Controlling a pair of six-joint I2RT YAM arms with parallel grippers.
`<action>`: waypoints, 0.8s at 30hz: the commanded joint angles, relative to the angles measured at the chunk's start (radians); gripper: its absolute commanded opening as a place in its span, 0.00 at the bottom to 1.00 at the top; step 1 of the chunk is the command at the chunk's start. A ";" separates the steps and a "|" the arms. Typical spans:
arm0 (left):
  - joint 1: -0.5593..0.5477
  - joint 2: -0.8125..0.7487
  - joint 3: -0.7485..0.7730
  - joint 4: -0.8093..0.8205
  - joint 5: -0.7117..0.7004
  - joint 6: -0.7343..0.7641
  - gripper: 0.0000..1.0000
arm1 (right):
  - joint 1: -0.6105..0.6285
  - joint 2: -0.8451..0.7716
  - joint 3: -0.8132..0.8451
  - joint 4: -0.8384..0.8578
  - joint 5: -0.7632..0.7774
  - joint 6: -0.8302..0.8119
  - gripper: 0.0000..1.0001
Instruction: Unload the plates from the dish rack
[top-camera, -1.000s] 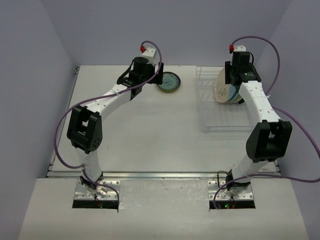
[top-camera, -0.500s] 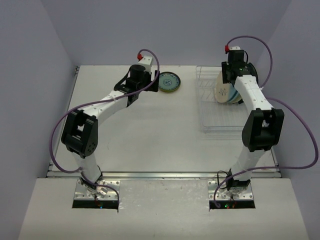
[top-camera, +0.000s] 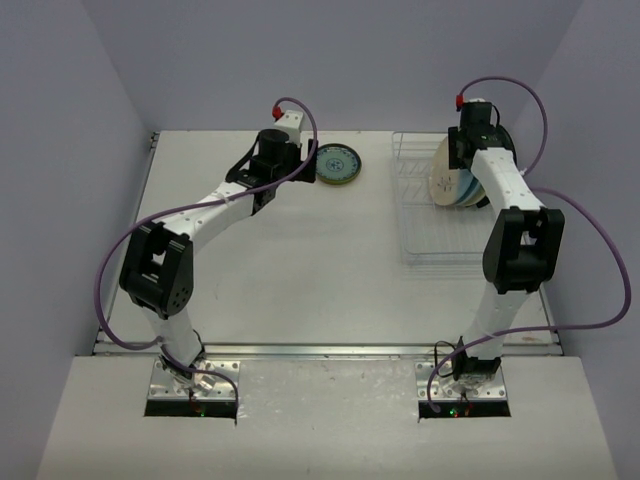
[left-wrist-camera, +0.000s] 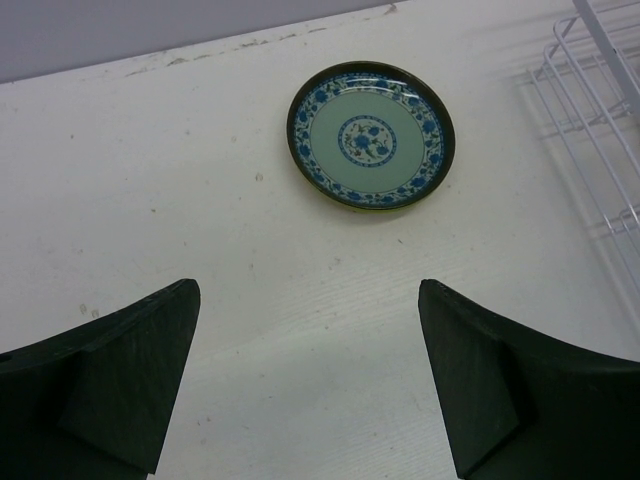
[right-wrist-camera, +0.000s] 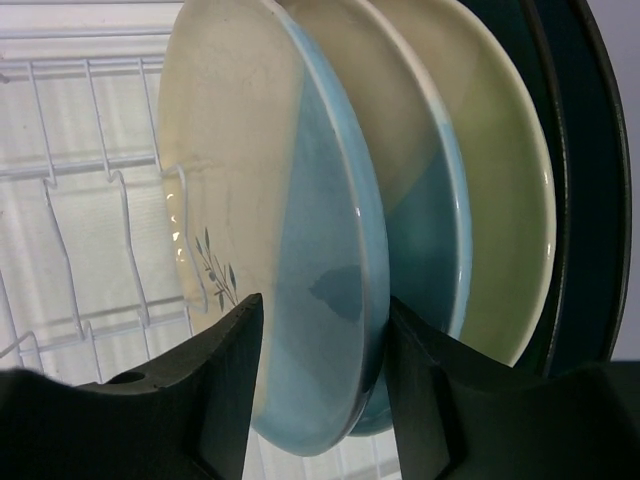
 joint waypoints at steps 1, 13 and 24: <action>-0.005 -0.038 0.001 0.058 -0.002 0.001 0.88 | -0.013 0.026 0.044 -0.003 -0.109 0.063 0.34; -0.003 -0.023 0.003 0.042 0.010 -0.037 0.89 | -0.013 -0.071 0.070 -0.079 -0.303 0.128 0.00; 0.014 -0.014 0.041 0.025 0.035 -0.059 0.89 | -0.012 -0.209 0.145 -0.046 -0.247 0.058 0.00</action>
